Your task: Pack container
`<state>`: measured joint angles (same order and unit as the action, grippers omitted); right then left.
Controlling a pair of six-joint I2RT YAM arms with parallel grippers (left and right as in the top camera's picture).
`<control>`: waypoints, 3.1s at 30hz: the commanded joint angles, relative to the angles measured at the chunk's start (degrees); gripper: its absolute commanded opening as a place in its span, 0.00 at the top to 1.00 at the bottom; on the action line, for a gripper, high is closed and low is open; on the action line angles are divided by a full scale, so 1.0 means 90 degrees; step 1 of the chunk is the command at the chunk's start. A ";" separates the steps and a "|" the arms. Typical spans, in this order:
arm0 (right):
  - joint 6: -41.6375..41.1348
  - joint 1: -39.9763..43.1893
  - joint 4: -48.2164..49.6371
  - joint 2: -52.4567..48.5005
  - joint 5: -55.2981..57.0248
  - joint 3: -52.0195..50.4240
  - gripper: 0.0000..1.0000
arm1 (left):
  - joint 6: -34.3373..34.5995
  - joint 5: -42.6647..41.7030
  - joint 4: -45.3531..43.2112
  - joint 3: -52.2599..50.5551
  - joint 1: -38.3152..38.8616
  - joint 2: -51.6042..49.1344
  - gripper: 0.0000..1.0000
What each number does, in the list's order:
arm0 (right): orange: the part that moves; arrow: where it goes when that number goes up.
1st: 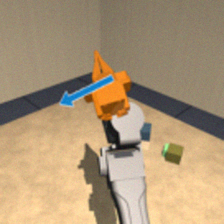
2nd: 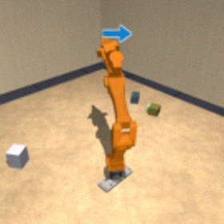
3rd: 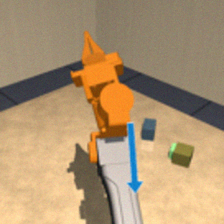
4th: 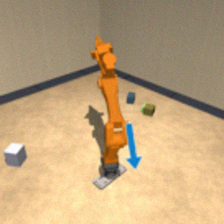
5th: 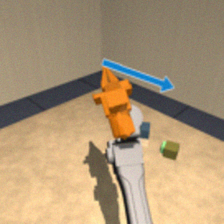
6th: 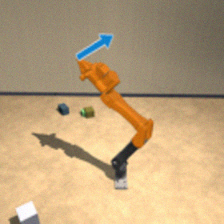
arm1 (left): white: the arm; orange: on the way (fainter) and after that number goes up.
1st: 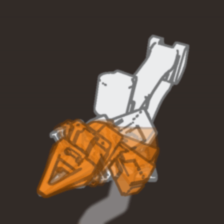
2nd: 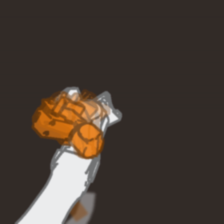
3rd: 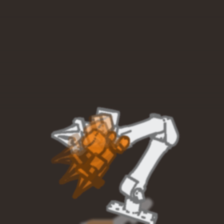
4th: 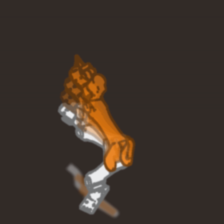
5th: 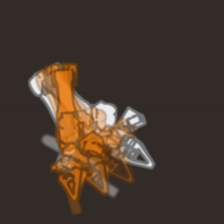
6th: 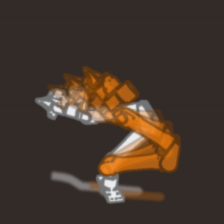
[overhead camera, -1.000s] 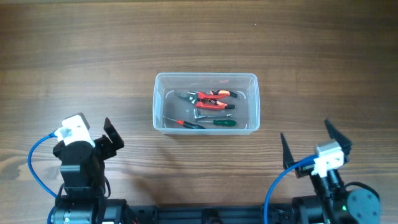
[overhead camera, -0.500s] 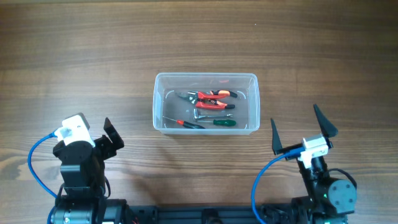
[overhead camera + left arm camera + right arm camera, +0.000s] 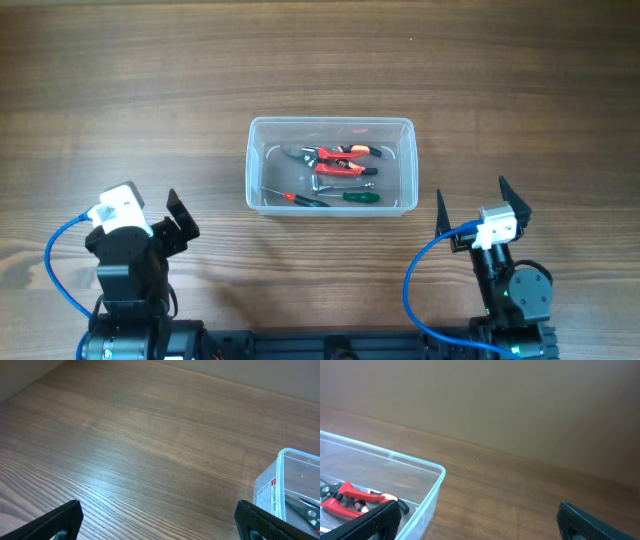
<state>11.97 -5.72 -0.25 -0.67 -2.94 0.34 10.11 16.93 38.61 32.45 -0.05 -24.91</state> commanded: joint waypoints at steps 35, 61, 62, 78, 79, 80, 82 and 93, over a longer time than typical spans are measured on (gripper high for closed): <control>0.0512 0.0223 0.0029 0.0058 0.0119 -0.0005 0.00 | -0.0078 0.0102 -0.0019 -0.0061 0.0032 0.0002 0.00; 0.0000 0.0408 0.0029 0.0058 0.0175 -0.0005 0.00 | -0.0078 0.0102 -0.0019 -0.0061 0.0032 0.0002 0.00; -0.0175 0.0413 0.0029 0.0058 0.0214 -0.0005 0.00 | -0.0078 0.0102 -0.0019 -0.0061 0.0032 0.0002 0.00; -0.1501 0.0420 0.0109 0.0058 0.0775 -0.0002 0.00 | -0.0078 0.0102 -0.0019 -0.0061 0.0032 0.0002 0.00; -0.1498 0.0418 0.0112 0.0058 0.0748 -0.0002 0.00 | -0.0078 0.0102 -0.0019 -0.0061 0.0032 0.0002 0.00; -0.1498 0.0418 0.0112 0.0058 0.0750 -0.0002 0.00 | -0.0078 0.0102 -0.0019 -0.0061 0.0032 0.0002 0.00; -0.1498 0.0418 0.0112 0.0058 0.0750 -0.0002 0.00 | -0.0078 0.0104 -0.0019 -0.0061 0.0032 0.0002 0.00; -0.1498 0.0418 0.0114 0.0056 0.0753 -0.0002 0.00 | -0.0078 0.0102 -0.0019 -0.0061 0.0032 0.0002 0.00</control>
<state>-0.23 -2.17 0.16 -0.67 2.66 0.34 10.11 16.93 38.59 32.45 -0.05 -24.91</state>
